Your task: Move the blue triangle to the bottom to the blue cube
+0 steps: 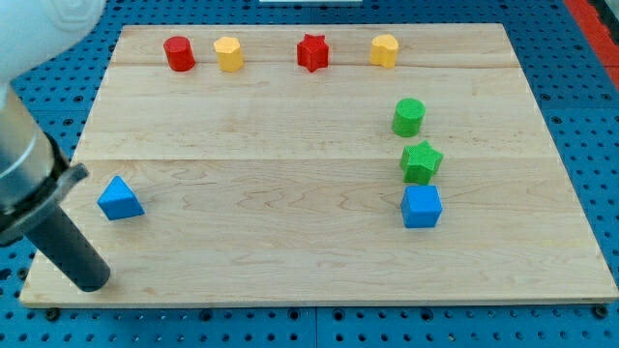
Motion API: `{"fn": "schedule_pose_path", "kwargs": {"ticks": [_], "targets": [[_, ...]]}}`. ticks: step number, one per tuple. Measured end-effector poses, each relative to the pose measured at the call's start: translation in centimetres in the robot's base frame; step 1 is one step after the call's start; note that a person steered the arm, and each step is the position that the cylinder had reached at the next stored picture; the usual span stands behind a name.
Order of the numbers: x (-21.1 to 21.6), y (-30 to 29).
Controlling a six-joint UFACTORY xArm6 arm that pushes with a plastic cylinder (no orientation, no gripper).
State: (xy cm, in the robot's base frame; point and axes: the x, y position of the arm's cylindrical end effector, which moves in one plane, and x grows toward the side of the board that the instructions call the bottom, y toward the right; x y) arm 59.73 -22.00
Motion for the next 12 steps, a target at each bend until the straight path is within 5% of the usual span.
{"fn": "schedule_pose_path", "kwargs": {"ticks": [3, 4, 6, 8, 9, 10, 11, 12], "targets": [[-4.3, -8.2], [-10.0, -4.0], [-9.1, 14.5], [-8.8, 0.6], [-7.6, 3.3], [-7.6, 14.7], [-7.4, 17.4], [-6.5, 7.7]]}}
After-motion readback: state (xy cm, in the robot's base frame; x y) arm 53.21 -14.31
